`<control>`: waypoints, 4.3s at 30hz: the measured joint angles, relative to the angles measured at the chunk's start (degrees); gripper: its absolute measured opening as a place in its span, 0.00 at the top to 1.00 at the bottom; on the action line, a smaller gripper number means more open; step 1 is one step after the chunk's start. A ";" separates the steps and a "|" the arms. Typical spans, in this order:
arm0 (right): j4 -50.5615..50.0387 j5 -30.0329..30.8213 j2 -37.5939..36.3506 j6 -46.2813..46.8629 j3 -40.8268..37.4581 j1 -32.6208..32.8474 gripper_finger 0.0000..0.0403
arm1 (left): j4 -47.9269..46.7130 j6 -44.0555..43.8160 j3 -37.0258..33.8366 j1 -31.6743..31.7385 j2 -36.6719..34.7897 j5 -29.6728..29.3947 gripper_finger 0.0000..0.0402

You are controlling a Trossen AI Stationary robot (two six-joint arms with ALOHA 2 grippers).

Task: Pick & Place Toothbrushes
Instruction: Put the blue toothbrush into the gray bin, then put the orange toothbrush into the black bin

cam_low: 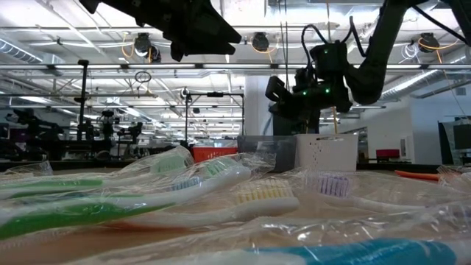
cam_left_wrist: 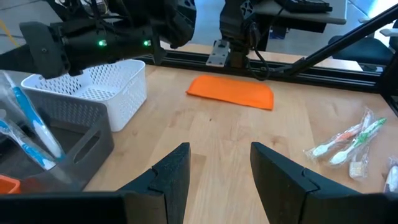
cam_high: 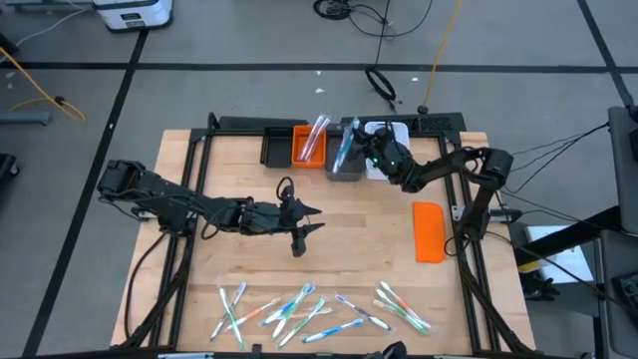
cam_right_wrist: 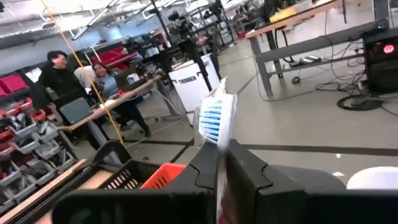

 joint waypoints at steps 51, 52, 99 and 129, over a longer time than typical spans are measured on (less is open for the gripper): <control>-15.41 -16.92 -14.25 -6.49 -2.98 7.94 0.44 | -0.44 -0.04 0.00 -0.02 -0.02 0.00 0.59; -18.32 -18.26 -16.42 -6.63 -3.47 9.08 0.45 | -0.44 -0.04 0.00 -0.01 -0.02 0.00 0.59; -54.95 -10.28 -26.94 45.03 -11.87 73.46 0.59 | -0.09 -0.02 0.02 0.02 -0.02 -0.04 0.59; -57.56 -14.18 -23.59 50.93 -11.85 73.37 0.59 | -0.11 -0.02 0.02 0.02 -0.02 -0.02 0.59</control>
